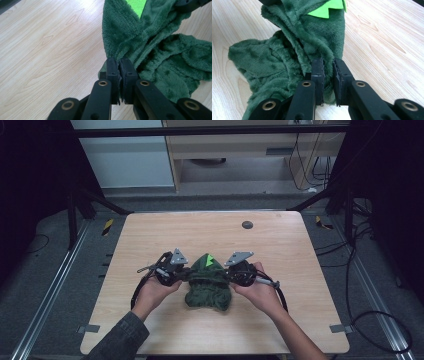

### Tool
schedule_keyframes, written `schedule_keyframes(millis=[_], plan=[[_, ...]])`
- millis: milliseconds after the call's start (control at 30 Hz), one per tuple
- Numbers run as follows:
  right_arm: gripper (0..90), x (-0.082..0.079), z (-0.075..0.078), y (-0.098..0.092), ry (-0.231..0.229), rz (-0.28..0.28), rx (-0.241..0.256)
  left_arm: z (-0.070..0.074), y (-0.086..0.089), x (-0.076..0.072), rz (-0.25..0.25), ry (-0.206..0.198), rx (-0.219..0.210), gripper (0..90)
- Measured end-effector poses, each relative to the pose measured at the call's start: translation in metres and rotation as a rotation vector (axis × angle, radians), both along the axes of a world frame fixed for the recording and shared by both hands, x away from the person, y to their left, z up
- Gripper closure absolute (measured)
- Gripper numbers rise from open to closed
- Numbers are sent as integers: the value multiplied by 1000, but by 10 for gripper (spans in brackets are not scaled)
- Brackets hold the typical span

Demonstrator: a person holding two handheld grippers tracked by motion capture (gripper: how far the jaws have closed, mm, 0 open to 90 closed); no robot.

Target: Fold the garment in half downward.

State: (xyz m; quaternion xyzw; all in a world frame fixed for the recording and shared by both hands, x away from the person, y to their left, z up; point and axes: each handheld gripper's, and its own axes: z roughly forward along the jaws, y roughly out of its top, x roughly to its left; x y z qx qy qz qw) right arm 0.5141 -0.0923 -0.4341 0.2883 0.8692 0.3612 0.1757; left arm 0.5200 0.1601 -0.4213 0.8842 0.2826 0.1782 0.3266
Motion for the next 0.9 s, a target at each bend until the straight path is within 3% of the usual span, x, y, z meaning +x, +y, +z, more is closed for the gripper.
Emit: schedule_keyframes(millis=[900], plan=[[783,-18,-7,0,-10,23,2,-8,-3,-18,-16,-9,-25,860]])
